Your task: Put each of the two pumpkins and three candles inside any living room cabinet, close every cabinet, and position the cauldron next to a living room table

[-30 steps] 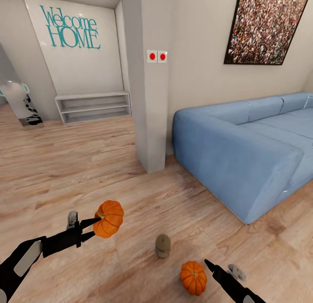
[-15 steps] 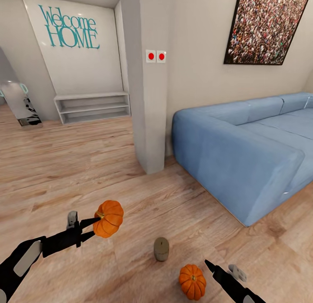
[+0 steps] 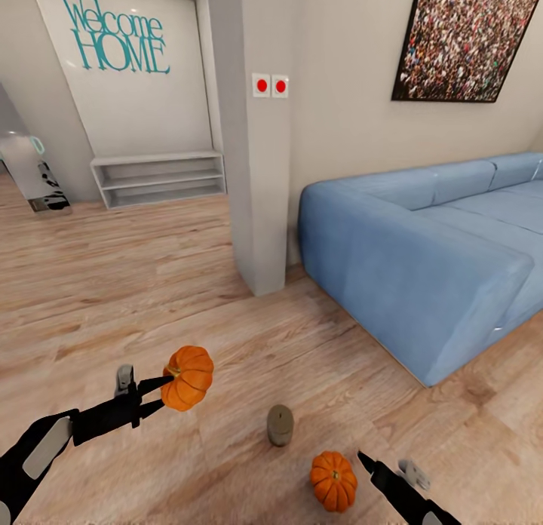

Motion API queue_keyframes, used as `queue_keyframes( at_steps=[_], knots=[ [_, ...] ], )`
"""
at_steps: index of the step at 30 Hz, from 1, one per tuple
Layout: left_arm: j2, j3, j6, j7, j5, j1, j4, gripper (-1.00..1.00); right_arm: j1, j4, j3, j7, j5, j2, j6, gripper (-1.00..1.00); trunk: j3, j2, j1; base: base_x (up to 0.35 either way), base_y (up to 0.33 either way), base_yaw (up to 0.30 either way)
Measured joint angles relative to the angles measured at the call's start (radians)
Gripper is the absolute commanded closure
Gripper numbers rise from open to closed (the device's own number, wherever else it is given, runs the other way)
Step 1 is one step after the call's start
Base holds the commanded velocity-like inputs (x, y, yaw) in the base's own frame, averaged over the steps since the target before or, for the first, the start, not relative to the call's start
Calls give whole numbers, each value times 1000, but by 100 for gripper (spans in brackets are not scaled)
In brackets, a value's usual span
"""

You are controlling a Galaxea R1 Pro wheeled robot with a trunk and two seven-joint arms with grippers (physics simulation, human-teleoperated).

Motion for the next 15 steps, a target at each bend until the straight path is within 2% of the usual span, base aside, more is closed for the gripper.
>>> queue_keyframes(
  at_steps=[15],
  knots=[
    [0,0,0,0,-1,0,0,100,0,-1,-1,2,-1,-4,0,-100,-58,-4,7,0,0,0]
  ],
)
